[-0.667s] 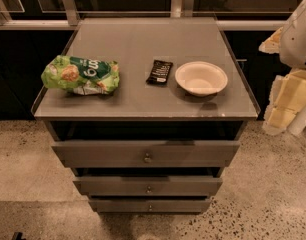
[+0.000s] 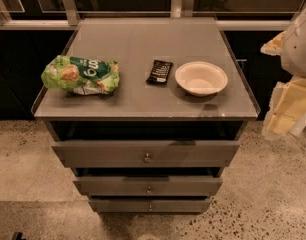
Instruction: Open top drawer
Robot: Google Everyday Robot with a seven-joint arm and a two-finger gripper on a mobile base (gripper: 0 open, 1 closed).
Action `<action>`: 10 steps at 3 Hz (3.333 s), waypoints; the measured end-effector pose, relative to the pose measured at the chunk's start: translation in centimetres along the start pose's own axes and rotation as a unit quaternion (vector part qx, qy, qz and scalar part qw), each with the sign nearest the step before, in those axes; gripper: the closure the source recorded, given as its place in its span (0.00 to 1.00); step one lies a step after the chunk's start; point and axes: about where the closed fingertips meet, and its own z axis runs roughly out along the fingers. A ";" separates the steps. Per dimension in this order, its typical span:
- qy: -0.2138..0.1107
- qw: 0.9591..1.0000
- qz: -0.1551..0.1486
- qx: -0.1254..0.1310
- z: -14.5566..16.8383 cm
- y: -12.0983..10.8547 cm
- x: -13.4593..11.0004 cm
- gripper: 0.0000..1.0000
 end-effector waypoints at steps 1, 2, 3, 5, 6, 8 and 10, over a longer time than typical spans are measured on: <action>-0.032 0.999 0.024 0.029 0.0 3.4 0.2 0.00; -0.086 0.991 0.094 0.025 3.7 7.6 1.7 0.00; -0.147 0.977 0.156 -0.009 11.1 10.9 2.3 0.00; -0.202 0.955 0.216 0.010 18.8 8.7 2.6 0.42; -0.202 0.955 0.216 0.010 18.7 8.7 2.5 0.65; -0.312 0.908 0.269 0.070 20.8 7.0 2.3 1.00; -0.402 0.864 0.282 0.115 23.3 4.9 0.7 1.00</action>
Offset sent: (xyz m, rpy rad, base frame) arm -0.0137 -0.0010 -0.1953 0.5158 -0.3202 -0.3813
